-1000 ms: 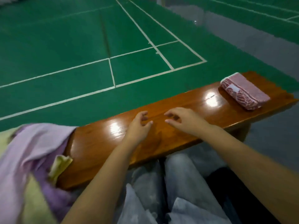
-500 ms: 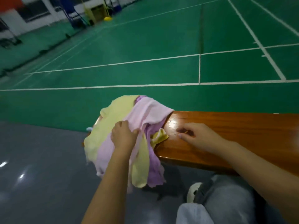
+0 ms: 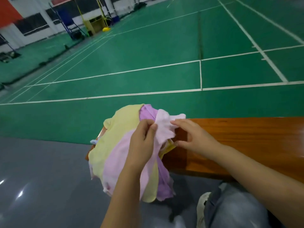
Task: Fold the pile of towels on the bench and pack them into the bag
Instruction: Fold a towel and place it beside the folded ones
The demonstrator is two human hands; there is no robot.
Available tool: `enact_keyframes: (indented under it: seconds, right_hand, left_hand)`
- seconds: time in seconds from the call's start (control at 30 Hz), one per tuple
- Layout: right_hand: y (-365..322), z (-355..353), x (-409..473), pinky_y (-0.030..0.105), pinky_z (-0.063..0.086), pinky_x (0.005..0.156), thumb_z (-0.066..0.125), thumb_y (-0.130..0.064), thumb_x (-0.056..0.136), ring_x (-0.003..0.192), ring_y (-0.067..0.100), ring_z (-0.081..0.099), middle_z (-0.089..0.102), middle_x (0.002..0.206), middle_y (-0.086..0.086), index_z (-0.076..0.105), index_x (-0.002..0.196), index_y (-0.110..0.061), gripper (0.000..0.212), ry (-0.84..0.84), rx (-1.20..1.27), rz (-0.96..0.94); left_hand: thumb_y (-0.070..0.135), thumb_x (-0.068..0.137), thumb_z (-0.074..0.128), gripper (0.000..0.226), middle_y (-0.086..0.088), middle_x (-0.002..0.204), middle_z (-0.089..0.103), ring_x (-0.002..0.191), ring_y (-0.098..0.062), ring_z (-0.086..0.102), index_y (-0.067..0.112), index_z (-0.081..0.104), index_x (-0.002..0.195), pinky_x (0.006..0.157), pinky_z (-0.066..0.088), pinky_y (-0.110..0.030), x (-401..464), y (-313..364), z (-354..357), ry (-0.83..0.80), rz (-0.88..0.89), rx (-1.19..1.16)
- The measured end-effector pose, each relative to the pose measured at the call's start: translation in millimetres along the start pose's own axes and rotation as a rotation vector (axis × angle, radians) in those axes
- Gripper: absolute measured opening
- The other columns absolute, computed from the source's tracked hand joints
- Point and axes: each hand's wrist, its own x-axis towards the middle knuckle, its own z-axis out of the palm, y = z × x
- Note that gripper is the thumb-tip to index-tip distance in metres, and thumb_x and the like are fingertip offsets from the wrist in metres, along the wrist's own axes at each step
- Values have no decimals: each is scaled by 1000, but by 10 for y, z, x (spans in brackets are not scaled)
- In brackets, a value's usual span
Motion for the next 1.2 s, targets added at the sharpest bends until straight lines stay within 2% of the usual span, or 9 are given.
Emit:
enact_keyframes:
  seconds: [0.1, 0.2, 0.33, 0.47, 0.73, 0.83, 0.93, 1.1, 1.2]
  right_hand:
    - [28, -67, -47, 29, 38, 105, 69, -32, 78, 122, 11, 50, 57, 131, -1, 63, 121, -18, 46, 66, 61, -34]
    - [-4, -382, -238, 10, 42, 78, 63, -16, 89, 85, -8, 55, 65, 93, -12, 68, 93, -21, 8, 157, 285, 38]
    - [-1, -1049, -603, 27, 41, 70, 62, -30, 89, 76, 9, 54, 61, 80, 6, 67, 90, -7, 23, 152, 475, 157]
    - [-41, -1669, -951, 26, 39, 66, 62, -28, 90, 74, 11, 53, 61, 79, 4, 67, 87, -7, 22, 230, 502, 210]
    - [372, -2398, -1210, 28, 42, 69, 59, -26, 93, 76, 15, 56, 66, 83, 9, 67, 97, -4, 24, 495, 437, 468]
    - [863, -2358, -1284, 29, 45, 77, 64, -26, 90, 92, 23, 61, 67, 102, 11, 64, 108, -11, 24, 507, 206, 629]
    - [1376, -2202, -1631, 32, 44, 91, 70, -30, 85, 116, 27, 55, 54, 133, 13, 47, 135, -11, 59, 344, -29, 863]
    - [1829, -1858, -2340, 42, 47, 99, 70, -38, 83, 127, 30, 46, 39, 147, 8, 36, 143, -20, 72, 150, -107, 1171]
    - [1794, -1641, -2480, 41, 46, 99, 66, -37, 86, 124, 28, 45, 42, 142, 6, 48, 136, -22, 55, 244, -213, 1123]
  left_hand:
    - [22, 98, 51, 16, 16, 75, 56, 69, 0, 48, 23, 54, 82, 64, 40, -17, 27, 276, 109, -21, 83, -92]
    - [26, 92, 53, 12, 21, 75, 57, 71, 3, 49, 27, 55, 81, 69, 41, -13, 77, 524, 151, -51, 120, -165]
    - [12, 96, 56, 22, 10, 69, 52, 64, -2, 43, 23, 56, 77, 62, 37, -14, 181, 833, 253, -91, 109, -193]
    - [11, 94, 59, 22, 9, 67, 53, 59, 0, 43, 21, 58, 74, 58, 37, -12, 348, 1230, 569, -170, 107, -206]
    - [16, 94, 57, 17, 5, 70, 54, 66, -12, 47, 18, 57, 77, 58, 36, -21, 941, 1711, 1671, -322, 155, -40]
    - [20, 98, 52, 16, -8, 102, 64, 97, -25, 57, 8, 59, 106, 72, 40, -26, 1035, 1466, 2219, -391, 52, 123]
    - [28, 98, 52, 45, -16, 137, 50, 125, -30, 48, 1, 46, 134, 99, 37, -32, 829, 1038, 2523, -479, -78, 282]
    - [27, 93, 54, 19, -4, 84, 62, 86, -28, 60, 12, 60, 84, 75, 50, -33, 90, 376, 2620, -652, -119, 499]
    - [30, 94, 56, 16, 0, 84, 60, 72, -14, 57, 16, 57, 86, 59, 47, -24, -272, 309, 2613, -624, -163, 411]
